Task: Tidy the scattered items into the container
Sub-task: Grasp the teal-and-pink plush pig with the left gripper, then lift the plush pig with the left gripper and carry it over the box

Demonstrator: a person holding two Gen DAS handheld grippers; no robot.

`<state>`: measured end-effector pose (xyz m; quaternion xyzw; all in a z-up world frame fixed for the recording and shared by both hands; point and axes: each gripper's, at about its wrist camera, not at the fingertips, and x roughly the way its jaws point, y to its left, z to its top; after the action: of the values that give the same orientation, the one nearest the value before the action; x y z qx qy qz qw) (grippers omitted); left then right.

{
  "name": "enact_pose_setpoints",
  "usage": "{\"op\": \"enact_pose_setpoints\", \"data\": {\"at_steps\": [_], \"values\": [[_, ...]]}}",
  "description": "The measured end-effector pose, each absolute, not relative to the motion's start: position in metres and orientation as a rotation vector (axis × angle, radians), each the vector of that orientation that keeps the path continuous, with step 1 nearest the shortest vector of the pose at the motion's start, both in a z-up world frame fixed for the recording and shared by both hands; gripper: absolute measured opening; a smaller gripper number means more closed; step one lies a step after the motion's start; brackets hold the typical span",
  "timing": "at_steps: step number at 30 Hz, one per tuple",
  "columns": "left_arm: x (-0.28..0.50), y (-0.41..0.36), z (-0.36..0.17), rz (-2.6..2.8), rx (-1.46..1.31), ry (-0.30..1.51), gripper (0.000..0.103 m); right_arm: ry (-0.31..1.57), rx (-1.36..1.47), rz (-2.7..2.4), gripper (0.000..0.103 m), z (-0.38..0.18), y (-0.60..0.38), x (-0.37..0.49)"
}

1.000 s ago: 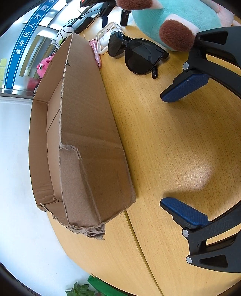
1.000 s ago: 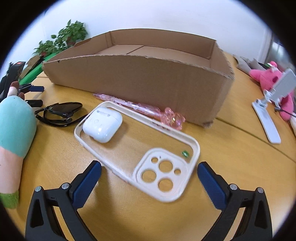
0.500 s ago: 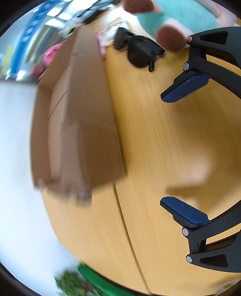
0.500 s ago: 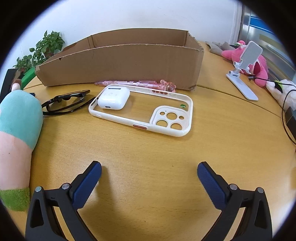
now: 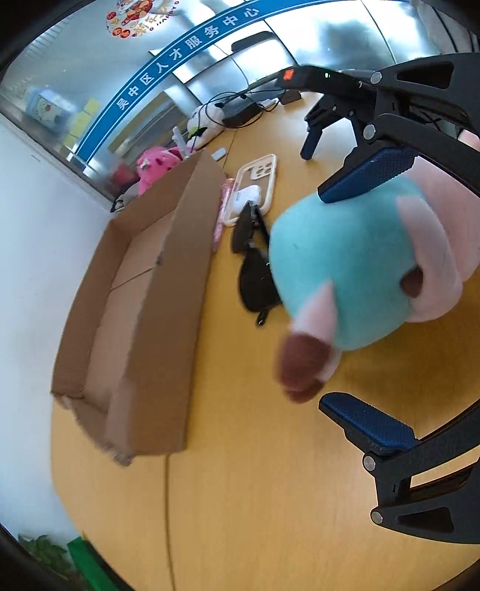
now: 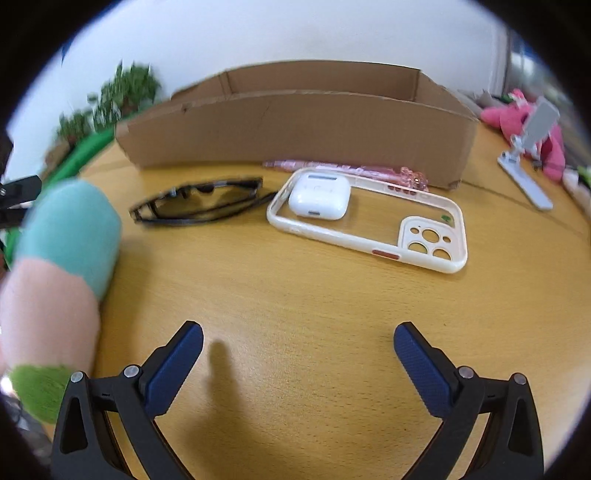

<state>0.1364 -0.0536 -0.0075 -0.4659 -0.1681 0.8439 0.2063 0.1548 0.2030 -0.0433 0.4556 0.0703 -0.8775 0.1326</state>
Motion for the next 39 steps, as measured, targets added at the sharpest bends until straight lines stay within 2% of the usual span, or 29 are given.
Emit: {"op": "enact_pose_setpoints", "data": {"at_steps": [3, 11, 16, 18, 21, 25, 27, 29, 31, 32, 35, 39], "values": [[0.132, -0.054, -0.017, 2.334, -1.321, -0.524, 0.103, 0.233, 1.3, -2.509, 0.103, -0.043, 0.193, 0.16], [0.129, -0.038, -0.016, 2.371, -1.346, -0.47, 0.103, 0.208, 1.328, -2.51, 0.103, -0.043, 0.197, 0.162], [0.125, -0.031, -0.018, 2.372, -1.357, -0.46, 0.103, -0.183, 1.2, -2.452, 0.102, -0.008, 0.23, 0.173], [0.124, -0.03, -0.02, 2.362, -1.361, -0.47, 0.103, -0.259, 1.127, -2.421, 0.103, 0.011, 0.234, 0.18], [0.122, -0.028, -0.022, 2.345, -1.366, -0.484, 0.103, -0.218, 1.08, -2.32, 0.103, 0.03, 0.21, 0.19], [0.123, -0.026, -0.022, 2.336, -1.359, -0.467, 0.102, -0.142, 1.189, -2.181, 0.102, 0.001, 0.154, 0.195], [0.124, -0.028, -0.022, 2.288, -1.346, -0.495, 0.091, -0.273, 1.222, -2.095, 0.102, -0.016, 0.145, 0.193], [0.126, -0.03, -0.021, 2.263, -1.332, -0.519, 0.087, -0.384, 1.245, -2.023, 0.102, -0.03, 0.14, 0.188], [0.129, -0.031, -0.02, 2.252, -1.311, -0.523, 0.083, -0.381, 1.236, -2.0, 0.098, -0.034, 0.132, 0.189], [0.13, -0.032, -0.019, 2.243, -1.303, -0.535, 0.082, -0.371, 1.221, -1.993, 0.091, -0.032, 0.13, 0.191], [0.133, -0.036, -0.016, 2.223, -1.291, -0.575, 0.077, -0.316, 1.199, -2.015, 0.085, -0.027, 0.124, 0.197], [0.14, -0.032, 0.001, 2.238, -1.242, -0.533, 0.075, -0.31, 1.187, -2.014, 0.076, -0.021, 0.125, 0.199]]}}
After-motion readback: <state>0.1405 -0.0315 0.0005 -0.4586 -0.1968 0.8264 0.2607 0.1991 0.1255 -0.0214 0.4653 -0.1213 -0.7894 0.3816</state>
